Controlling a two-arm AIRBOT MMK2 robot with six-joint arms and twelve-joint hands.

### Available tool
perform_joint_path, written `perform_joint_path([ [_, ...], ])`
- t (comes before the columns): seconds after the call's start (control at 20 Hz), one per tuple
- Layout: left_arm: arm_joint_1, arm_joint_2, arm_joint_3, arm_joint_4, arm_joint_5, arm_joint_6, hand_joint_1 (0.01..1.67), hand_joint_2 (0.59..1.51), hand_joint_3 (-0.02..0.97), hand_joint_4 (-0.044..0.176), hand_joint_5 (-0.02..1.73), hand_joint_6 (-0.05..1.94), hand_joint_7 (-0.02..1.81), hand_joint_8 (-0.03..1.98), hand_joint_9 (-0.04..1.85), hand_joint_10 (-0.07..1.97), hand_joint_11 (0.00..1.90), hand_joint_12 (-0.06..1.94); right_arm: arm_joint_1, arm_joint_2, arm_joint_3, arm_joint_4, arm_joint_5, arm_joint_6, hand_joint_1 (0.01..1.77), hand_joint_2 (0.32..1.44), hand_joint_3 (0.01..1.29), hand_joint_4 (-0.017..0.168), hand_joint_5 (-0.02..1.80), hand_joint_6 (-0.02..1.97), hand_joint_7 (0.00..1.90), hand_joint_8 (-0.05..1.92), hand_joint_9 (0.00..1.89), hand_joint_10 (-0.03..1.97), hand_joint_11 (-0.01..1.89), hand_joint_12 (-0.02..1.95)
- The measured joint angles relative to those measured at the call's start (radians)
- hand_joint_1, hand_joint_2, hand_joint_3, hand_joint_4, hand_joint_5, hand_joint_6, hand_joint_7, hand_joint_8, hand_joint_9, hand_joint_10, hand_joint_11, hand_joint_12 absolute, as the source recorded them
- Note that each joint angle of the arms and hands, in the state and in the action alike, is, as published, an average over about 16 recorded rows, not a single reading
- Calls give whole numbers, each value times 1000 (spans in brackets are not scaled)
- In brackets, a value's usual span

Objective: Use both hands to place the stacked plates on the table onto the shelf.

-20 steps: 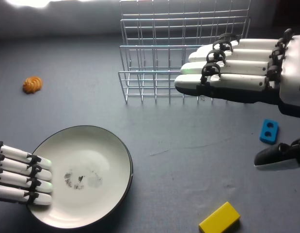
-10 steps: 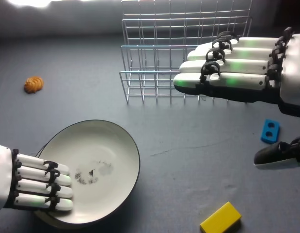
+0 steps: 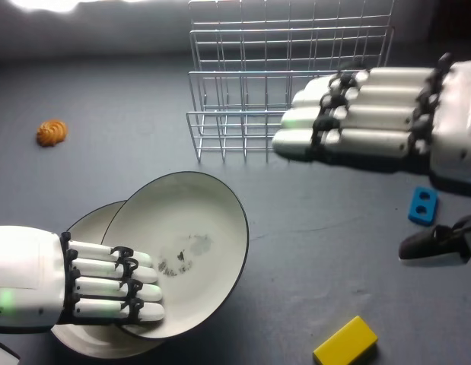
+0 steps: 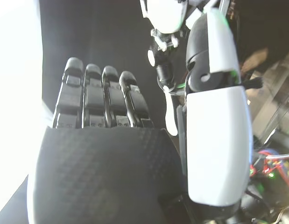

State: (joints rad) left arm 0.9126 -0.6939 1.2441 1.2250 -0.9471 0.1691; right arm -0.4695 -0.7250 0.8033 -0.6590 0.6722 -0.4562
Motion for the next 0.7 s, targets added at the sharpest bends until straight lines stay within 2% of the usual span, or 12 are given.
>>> perform_joint_path([
  [0.3, -8, -17, -30, -71, 25, 2, 13, 1159, 16, -3, 1, -5, -10, -16, -15, -17, 17, -22, -36, -96, 53, 26, 7, -158, 1167, 968, 21, 1, 47, 24, 45, 17, 48, 10, 18, 560],
  [0.55, -14, -22, -44, -101, 43, 3, 13, 1156, 16, -3, 3, 1, -9, -16, -14, -17, 17, -21, -55, -198, 112, 56, 16, -280, 1219, 960, 21, 3, 58, 24, 56, 17, 69, 10, 17, 765],
  [0.7, -17, -24, -49, -112, 50, 3, 13, 1153, 16, -3, 4, 4, -9, -17, -14, -17, 17, -20, -61, -256, 145, 80, 20, -344, 1237, 954, 21, 3, 59, 24, 58, 16, 74, 11, 17, 824],
])
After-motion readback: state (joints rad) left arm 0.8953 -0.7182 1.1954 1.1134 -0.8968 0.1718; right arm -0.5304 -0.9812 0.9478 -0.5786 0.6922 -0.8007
